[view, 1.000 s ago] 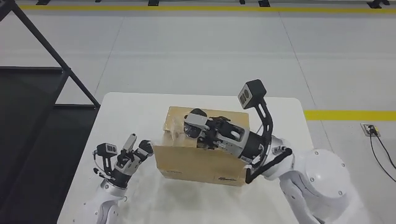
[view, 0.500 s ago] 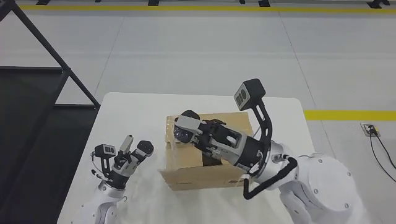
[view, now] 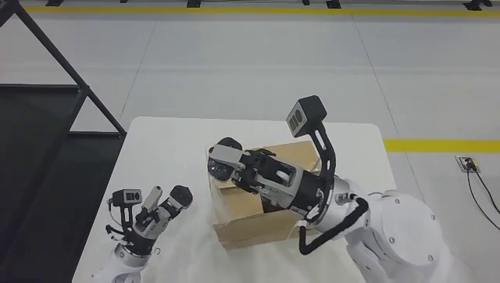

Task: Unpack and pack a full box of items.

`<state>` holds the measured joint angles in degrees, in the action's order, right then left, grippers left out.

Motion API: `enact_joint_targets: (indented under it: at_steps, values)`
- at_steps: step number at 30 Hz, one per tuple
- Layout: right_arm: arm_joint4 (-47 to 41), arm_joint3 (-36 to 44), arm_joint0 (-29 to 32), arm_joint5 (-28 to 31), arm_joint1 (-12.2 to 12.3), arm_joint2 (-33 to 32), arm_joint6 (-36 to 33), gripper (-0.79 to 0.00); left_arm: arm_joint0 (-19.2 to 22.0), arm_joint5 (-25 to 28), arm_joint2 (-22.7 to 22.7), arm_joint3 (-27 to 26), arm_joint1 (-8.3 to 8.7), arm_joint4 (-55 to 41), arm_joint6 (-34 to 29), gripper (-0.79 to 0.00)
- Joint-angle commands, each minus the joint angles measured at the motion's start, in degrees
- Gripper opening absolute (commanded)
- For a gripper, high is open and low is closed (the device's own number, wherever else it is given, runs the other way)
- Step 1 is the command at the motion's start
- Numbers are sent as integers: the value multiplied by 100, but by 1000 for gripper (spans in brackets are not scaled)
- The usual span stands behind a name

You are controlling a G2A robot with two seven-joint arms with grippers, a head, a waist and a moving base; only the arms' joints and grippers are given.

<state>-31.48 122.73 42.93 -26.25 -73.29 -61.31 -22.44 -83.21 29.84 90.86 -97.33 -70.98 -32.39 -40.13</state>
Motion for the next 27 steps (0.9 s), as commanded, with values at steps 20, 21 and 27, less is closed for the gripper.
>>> enact_joint_targets:
  at_steps: [20, 21, 27]
  values:
    - [-308, -276, -398, 55, -140, 157, 81, -785, -580, -133, 196, -590, 197, 729, -1487, -785]
    - [-312, -283, -384, 53, -140, 148, 63, -785, -546, -121, 150, -587, 194, 863, -1383, -785]
    - [-325, -293, -281, 58, -136, 66, -11, -785, -315, -268, -342, -568, 187, 1350, -1323, -785]
